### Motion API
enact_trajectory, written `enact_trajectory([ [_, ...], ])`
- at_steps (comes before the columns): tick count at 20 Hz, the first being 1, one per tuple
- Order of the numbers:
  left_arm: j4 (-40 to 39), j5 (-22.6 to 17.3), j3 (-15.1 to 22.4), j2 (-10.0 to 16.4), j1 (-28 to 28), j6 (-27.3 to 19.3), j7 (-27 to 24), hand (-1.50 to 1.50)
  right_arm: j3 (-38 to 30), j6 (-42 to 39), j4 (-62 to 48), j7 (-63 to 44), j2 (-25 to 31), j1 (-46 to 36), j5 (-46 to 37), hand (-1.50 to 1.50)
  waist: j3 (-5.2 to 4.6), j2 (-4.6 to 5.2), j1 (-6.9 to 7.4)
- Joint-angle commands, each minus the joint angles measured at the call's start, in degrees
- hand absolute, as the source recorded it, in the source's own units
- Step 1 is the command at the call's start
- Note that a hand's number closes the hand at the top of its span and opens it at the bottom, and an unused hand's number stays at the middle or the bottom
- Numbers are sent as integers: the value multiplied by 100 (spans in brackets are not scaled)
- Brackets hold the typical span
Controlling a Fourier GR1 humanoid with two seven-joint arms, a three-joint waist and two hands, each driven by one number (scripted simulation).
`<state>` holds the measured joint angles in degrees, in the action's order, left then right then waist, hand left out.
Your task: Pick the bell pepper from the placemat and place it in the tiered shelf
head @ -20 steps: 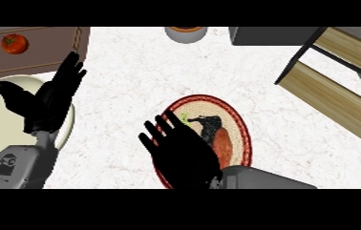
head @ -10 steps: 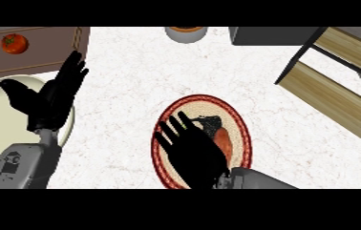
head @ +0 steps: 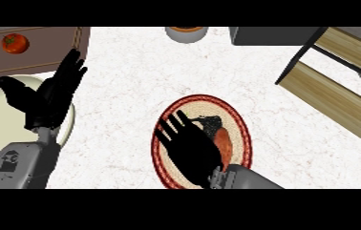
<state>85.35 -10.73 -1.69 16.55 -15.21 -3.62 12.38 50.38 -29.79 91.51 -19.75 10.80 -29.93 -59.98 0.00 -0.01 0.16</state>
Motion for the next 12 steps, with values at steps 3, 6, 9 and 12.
enact_trajectory([
  [3, 30, 261, -15, -139, 50, -50, 62, 0, -268, -227, -509, 189, -670, 16, -465, -150, 0, -1, 0],
  [6, 619, 133, -75, -109, 32, -138, 594, 0, -239, -496, -9, 70, -567, 277, -586, -150, 1, -15, -2],
  [9, -24, 233, -86, -252, 120, 130, -90, 0, -426, 403, -1252, 729, -751, 204, -880, -150, 0, 2, 8],
  [12, -301, 137, -323, -104, 1, 386, -280, 0, -366, 711, -1318, 855, -658, 575, -1117, -150, 0, 3, -9],
])
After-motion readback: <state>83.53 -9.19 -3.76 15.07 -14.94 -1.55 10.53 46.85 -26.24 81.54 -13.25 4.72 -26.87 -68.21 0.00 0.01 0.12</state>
